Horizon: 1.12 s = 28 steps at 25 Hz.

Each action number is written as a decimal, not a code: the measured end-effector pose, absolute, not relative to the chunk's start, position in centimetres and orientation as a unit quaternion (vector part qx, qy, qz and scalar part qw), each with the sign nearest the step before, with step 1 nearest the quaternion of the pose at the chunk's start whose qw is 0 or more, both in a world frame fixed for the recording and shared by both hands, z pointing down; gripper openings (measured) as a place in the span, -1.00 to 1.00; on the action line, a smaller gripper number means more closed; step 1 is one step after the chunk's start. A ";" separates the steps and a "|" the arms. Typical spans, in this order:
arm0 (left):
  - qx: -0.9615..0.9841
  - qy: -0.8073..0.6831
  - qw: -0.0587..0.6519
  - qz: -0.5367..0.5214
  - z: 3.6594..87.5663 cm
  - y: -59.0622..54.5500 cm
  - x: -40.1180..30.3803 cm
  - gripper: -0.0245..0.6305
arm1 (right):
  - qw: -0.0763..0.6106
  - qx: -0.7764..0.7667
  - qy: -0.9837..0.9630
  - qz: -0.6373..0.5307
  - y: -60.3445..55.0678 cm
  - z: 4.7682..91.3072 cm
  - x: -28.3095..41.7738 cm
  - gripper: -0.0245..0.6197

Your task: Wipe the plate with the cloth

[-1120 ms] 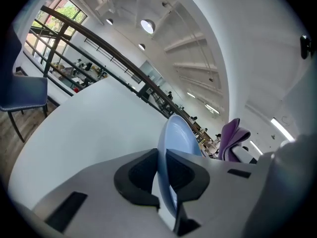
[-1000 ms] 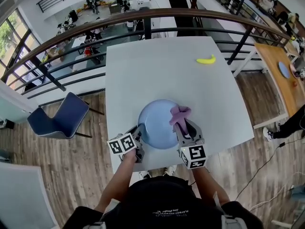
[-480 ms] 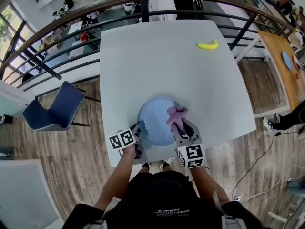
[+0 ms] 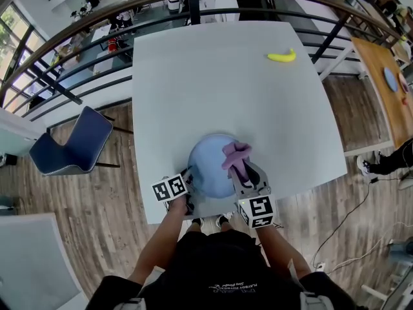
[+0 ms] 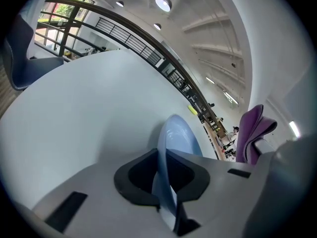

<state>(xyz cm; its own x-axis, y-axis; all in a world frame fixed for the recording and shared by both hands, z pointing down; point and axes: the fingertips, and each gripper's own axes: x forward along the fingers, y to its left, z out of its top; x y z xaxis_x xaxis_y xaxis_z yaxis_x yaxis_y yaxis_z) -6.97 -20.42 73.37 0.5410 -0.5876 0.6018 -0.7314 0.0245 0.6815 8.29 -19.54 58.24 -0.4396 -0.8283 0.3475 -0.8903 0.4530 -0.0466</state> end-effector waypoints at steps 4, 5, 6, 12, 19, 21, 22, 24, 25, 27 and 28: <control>0.681 -0.484 0.544 0.077 74.2 -20.3 -6.6 -0.80 | 0.138 0.510 -0.842 0.113 -19.5 58.4 8.3 -0.56; 0.679 -0.486 0.545 0.082 74.3 -20.3 -6.5 -0.80 | 0.137 0.510 -0.842 0.113 -19.5 58.2 8.4 -0.56; 0.678 -0.487 0.544 0.087 74.4 -20.3 -6.5 -0.81 | 0.136 0.509 -0.842 0.112 -19.5 58.1 8.5 -0.56; 0.668 -0.505 0.530 0.130 75.3 -20.0 -7.1 -0.82 | 0.137 0.511 -0.840 0.115 -19.4 58.1 9.0 -0.56; 0.656 -0.536 0.511 0.146 74.9 -19.8 -8.9 -0.55 | 0.130 0.506 -0.845 0.111 -19.3 57.5 8.3 -0.56; 0.660 -0.542 0.500 0.146 74.2 -19.9 -9.4 -0.54 | 0.126 0.504 -0.847 0.110 -19.5 57.3 7.9 -0.56; 0.662 -0.546 0.492 0.146 73.8 -20.0 -9.7 -0.54 | 0.125 0.504 -0.848 0.109 -19.6 57.2 7.8 -0.56; 0.670 -0.556 0.469 0.148 72.6 -20.4 -10.2 -0.54 | 0.123 0.502 -0.849 0.108 -19.8 57.2 7.6 -0.56; 0.675 -0.560 0.456 0.148 72.0 -20.6 -10.4 -0.54 | 0.122 0.501 -0.850 0.107 -19.8 57.1 7.5 -0.56; 0.688 -0.566 0.430 0.146 70.4 -21.1 -10.8 -0.54 | 0.119 0.498 -0.853 0.104 -19.8 56.8 7.2 -0.56; 0.695 -0.569 0.416 0.144 69.4 -21.4 -10.9 -0.54 | 0.117 0.497 -0.854 0.102 -19.9 56.6 7.0 -0.56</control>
